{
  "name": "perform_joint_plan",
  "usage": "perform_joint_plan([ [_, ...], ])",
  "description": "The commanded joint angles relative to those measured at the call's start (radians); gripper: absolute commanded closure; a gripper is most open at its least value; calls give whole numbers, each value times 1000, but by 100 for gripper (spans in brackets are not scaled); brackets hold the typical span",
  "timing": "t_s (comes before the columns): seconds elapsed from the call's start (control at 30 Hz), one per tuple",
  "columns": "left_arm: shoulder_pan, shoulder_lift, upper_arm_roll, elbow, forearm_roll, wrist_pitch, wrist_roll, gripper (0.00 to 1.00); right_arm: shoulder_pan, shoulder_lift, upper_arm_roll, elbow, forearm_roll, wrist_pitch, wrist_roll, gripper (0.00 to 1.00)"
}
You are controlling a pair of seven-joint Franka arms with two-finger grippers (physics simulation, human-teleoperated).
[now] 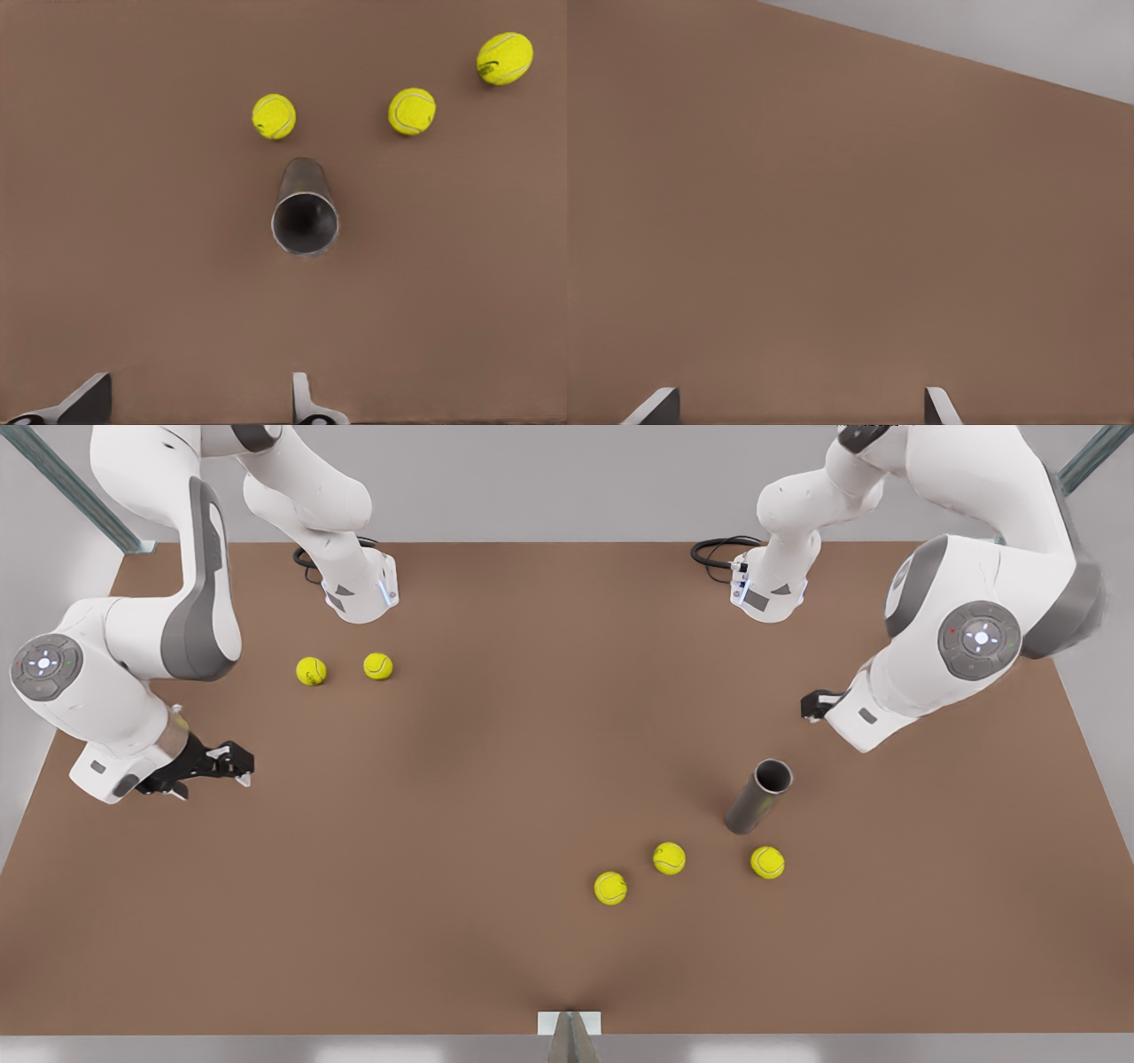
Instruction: Put the tennis tube upright
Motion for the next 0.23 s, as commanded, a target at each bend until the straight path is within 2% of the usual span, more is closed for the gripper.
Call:
perform_joint_plan([
  [0.0, -105, -42, 219, -9, -152, 14, 95, 0, 0, 0, 0, 0, 0, 0, 0, 0],
  [0.03, -95, -164, 237, -186, -235, 167, 65, 0, 0, 0, -1, 0, -1, 0, 0, 0],
  [0.07, -92, -243, 232, -316, -224, 271, 51, 0, -1, 0, 0, 0, 0, 0, -2, 0],
  [0.2, -104, -242, 215, -305, -157, 231, 51, 0, -1, 1, -1, 0, -1, 0, -2, 0],
])
